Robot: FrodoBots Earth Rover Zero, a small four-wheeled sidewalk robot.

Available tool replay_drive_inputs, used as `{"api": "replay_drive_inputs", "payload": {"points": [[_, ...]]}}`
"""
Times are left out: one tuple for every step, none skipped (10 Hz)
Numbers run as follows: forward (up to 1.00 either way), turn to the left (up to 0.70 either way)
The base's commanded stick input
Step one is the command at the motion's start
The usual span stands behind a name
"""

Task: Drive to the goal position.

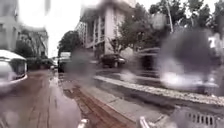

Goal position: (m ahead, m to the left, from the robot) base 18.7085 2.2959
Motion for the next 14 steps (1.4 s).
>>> {"api": "replay_drive_inputs", "payload": {"points": [[0.0, 0.7], [0.11, 0.53], [0.45, 0.0], [0.45, 0.0], [0.45, 0.0], [0.45, 0.0], [0.45, 0.0], [0.45, 0.0], [0.45, 0.0], [0.45, 0.0], [0.45, 0.0], [0.45, 0.0], [0.45, 0.0], [0.45, 0.0]]}}
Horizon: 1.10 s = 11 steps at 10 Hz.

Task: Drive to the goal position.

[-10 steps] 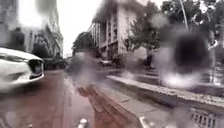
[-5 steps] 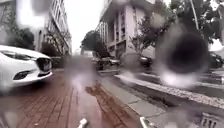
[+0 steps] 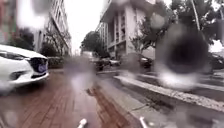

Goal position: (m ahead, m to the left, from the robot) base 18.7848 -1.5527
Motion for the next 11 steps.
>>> {"api": "replay_drive_inputs", "payload": {"points": [[0.45, 0.0], [0.45, 0.0], [0.45, 0.0], [0.45, 0.0], [0.45, 0.0], [0.45, 0.0], [0.23, 0.0], [0.2, 0.0], [0.2, 0.0], [0.23, 0.0], [0.45, 0.0]]}}
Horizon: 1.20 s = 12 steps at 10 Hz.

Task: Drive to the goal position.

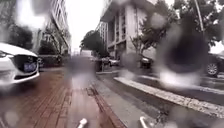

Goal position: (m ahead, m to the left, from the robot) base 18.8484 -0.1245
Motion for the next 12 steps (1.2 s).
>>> {"api": "replay_drive_inputs", "payload": {"points": [[0.45, 0.0], [0.45, 0.0], [0.45, 0.0], [0.45, 0.0], [0.45, -0.18], [0.45, -0.27], [0.45, -0.27], [0.45, -0.27], [0.45, -0.27], [0.45, -0.27], [0.45, -0.27], [0.45, -0.1]]}}
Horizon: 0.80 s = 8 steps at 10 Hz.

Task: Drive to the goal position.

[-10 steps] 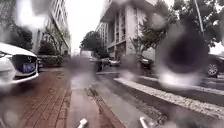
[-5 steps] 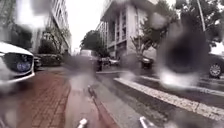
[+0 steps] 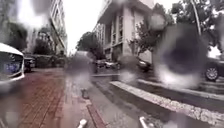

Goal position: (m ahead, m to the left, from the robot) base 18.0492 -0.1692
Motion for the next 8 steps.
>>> {"api": "replay_drive_inputs", "payload": {"points": [[0.45, -0.03], [0.45, 0.0], [0.45, 0.0], [0.45, 0.0], [0.14, 0.31], [0.0, 0.29], [0.0, 0.02], [-0.45, 0.0]]}}
